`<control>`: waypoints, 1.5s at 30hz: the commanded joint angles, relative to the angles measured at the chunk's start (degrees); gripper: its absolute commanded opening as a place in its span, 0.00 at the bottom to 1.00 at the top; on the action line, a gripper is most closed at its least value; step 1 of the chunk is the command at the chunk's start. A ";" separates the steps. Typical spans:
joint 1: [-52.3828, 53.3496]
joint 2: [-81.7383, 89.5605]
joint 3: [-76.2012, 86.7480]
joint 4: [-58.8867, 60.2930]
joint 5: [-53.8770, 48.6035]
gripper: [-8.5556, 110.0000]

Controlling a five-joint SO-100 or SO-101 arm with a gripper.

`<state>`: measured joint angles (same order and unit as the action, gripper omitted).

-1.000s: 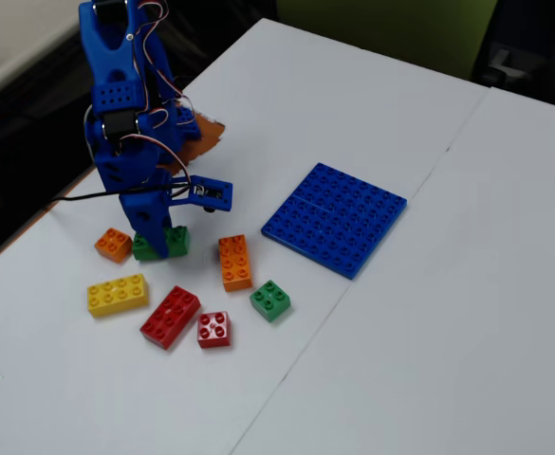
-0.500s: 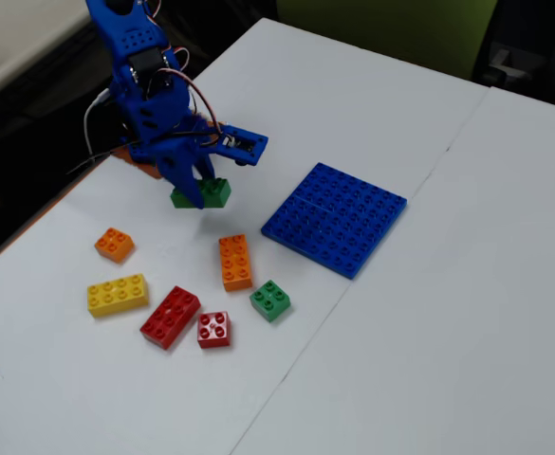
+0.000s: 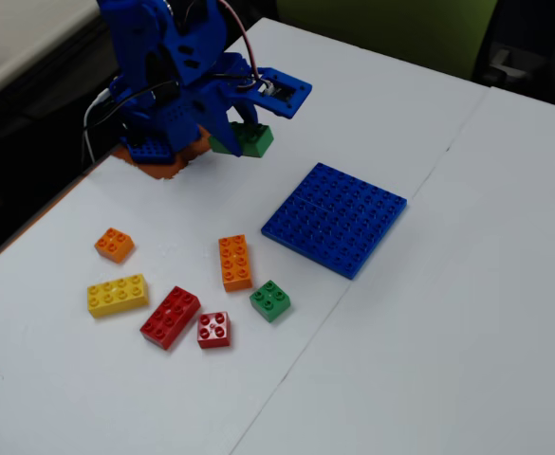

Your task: Pick up the 2x4 green block and go up the 8x8 blue block.

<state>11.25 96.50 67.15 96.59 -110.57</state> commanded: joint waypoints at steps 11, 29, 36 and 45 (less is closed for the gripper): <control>-9.93 -18.98 -11.95 -9.14 17.05 0.07; -11.78 -31.73 -19.95 -19.78 28.30 0.07; -11.87 -31.55 -19.95 -18.02 26.63 0.07; -11.95 -29.53 -20.04 -15.82 26.19 0.07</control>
<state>-0.09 63.90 50.19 80.51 -84.11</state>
